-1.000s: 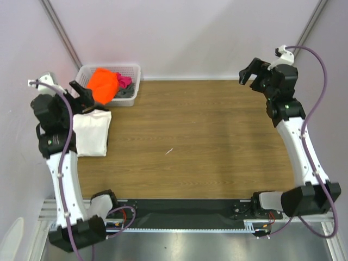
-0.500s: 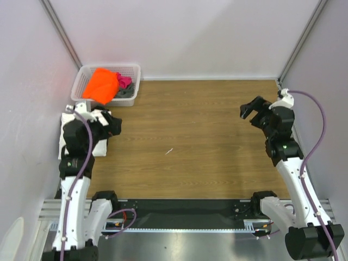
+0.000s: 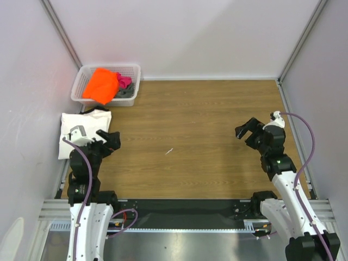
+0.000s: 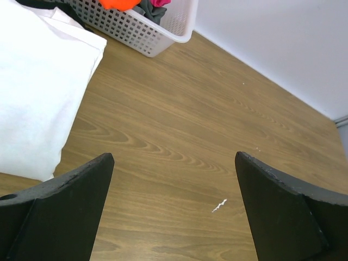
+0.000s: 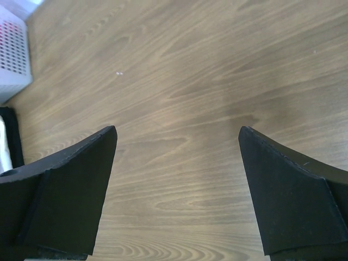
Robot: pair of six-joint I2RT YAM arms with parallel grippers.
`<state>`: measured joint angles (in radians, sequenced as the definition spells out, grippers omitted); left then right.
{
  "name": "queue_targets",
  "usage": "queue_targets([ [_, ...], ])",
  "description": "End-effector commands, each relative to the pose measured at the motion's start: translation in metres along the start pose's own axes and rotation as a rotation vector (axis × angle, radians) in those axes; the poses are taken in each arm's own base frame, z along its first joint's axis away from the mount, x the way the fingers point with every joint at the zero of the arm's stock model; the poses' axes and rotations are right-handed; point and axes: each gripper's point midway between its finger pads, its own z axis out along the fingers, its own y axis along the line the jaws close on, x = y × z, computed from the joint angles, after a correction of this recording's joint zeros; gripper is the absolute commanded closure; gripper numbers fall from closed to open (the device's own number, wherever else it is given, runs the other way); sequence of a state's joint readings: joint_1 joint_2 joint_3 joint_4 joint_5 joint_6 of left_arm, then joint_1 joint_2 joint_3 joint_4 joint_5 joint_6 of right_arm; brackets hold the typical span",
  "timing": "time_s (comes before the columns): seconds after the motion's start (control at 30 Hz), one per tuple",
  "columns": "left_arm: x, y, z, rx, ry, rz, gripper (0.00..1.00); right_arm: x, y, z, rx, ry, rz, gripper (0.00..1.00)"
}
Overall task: Fold and stack the t-shirts
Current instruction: Neatly place the folded tshirt to the corner
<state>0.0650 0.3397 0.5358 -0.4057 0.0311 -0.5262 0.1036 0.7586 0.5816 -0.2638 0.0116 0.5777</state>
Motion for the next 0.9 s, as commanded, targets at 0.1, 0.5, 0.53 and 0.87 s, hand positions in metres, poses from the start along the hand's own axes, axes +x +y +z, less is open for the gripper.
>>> queue_targets([
  [0.1, 0.007, -0.005, 0.000, 0.018, 0.005, -0.039, 0.00, -0.009, 0.009, -0.010, -0.049, -0.053, -0.008, 0.00],
  [0.5, 0.004, -0.001, -0.002, -0.004, -0.022, -0.041, 0.00, -0.011, 0.010, -0.015, -0.053, -0.063, -0.021, 0.00],
  [0.53, 0.003, -0.001, -0.003, -0.003, -0.023, -0.041, 0.00, -0.012, 0.010, -0.016, -0.055, -0.063, -0.024, 0.00],
  [0.87, 0.005, -0.001, -0.003, -0.002, -0.022, -0.047, 0.00, -0.013, 0.017, -0.018, -0.083, -0.055, -0.024, 0.00],
])
